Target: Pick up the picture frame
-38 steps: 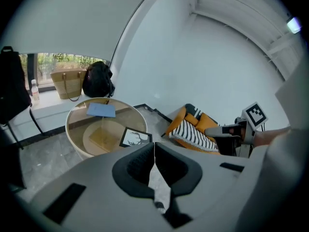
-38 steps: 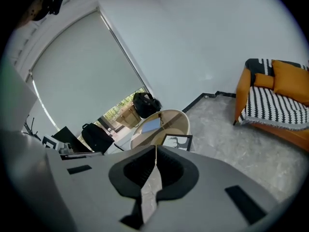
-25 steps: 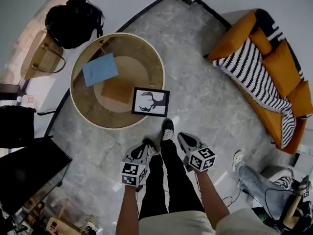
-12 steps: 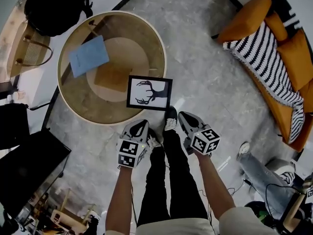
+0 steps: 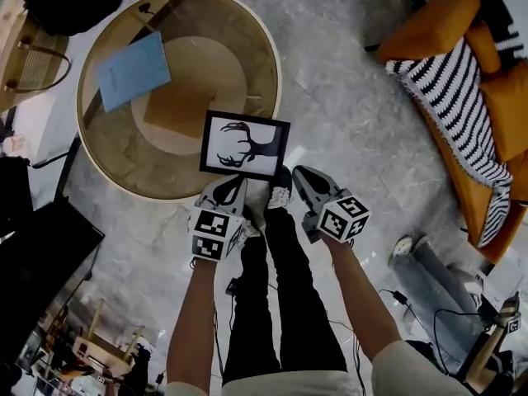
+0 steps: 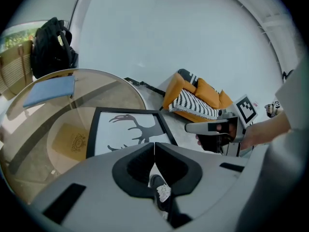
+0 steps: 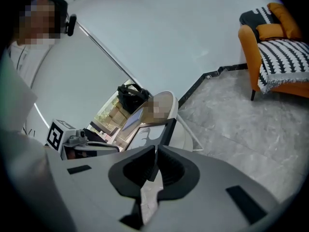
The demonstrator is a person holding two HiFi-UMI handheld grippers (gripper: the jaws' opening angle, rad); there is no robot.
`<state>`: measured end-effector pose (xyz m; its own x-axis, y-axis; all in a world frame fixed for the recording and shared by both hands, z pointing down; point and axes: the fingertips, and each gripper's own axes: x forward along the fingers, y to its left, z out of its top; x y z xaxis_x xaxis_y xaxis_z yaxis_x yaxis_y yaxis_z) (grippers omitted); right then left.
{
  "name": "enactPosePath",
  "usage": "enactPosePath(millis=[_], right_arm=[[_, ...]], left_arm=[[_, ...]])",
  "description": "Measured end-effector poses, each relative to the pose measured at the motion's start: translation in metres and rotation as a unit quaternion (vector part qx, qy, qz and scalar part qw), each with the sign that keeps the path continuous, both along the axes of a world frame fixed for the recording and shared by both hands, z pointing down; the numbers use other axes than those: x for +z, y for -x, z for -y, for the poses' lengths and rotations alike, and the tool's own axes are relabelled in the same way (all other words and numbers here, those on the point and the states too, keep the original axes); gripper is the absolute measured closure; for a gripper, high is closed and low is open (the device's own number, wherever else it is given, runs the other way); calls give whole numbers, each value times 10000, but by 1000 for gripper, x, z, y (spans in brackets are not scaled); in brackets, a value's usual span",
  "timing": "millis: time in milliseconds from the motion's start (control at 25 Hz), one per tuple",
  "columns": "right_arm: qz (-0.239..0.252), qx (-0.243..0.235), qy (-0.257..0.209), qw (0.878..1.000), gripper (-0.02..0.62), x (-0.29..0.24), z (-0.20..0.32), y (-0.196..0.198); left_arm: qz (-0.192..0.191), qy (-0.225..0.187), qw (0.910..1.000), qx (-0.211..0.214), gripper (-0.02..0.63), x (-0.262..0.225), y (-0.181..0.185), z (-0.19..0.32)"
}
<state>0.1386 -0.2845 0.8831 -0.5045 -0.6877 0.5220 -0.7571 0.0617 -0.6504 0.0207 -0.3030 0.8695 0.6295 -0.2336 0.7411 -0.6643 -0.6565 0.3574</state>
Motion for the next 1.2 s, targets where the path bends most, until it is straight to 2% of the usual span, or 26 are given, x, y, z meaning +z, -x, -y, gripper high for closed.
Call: enactPosePath(millis=[160, 440, 640, 760, 880, 960, 1080, 1200], right_arm=[[222, -80, 131, 9996, 557, 5, 10, -1], [339, -92, 230, 9991, 555, 14, 30, -2], [397, -272, 286, 9984, 552, 22, 34, 1], [514, -364, 360, 9974, 446, 25, 33, 1], [632, -454, 464, 9959, 414, 28, 32, 3], [654, -591, 576, 9944, 358, 33, 30, 8], [761, -838, 734, 9909, 325, 40, 24, 24], [1004, -865, 839, 9876, 321, 45, 27, 37]], left_arm=[[-55, 73, 9990, -447, 584, 11, 0, 17], [-42, 203, 9964, -818, 584, 23, -2, 38], [69, 354, 9960, -822, 584, 36, -6, 39], [23, 465, 9952, -865, 584, 40, -9, 37], [35, 529, 9948, -870, 584, 44, -10, 35], [55, 534, 9948, -867, 584, 46, -11, 35], [107, 529, 9945, -900, 584, 51, -11, 34], [92, 533, 9934, -1012, 584, 54, -12, 36]])
